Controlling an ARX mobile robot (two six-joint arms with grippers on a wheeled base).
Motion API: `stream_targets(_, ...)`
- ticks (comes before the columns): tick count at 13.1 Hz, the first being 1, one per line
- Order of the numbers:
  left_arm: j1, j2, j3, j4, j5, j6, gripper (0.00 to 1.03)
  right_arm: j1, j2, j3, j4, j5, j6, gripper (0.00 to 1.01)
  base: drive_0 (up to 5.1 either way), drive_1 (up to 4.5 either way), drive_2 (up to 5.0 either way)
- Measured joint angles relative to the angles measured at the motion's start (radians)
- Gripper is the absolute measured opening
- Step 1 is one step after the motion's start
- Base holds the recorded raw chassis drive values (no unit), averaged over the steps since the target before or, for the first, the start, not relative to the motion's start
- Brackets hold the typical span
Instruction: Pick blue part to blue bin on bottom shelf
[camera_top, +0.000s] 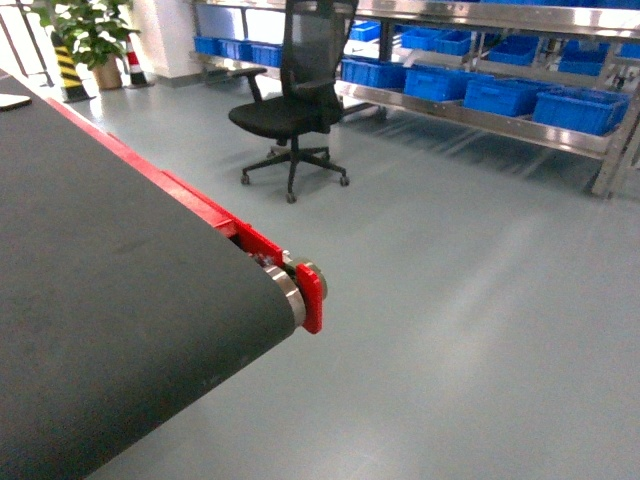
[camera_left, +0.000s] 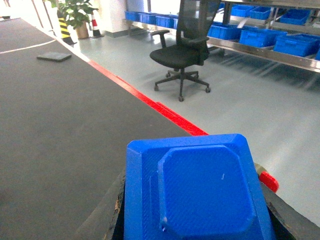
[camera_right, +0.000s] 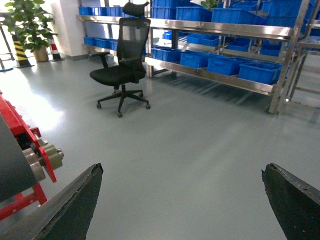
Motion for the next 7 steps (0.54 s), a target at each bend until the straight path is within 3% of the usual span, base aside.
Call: stream_targets(7, 0.0, 0.0, 0.0, 0.0, -0.002, 0.0, 0.44, 0.0, 0.0, 0.0, 0.0, 0.0, 0.0, 0.98, -1.6, -1.59, -1.6)
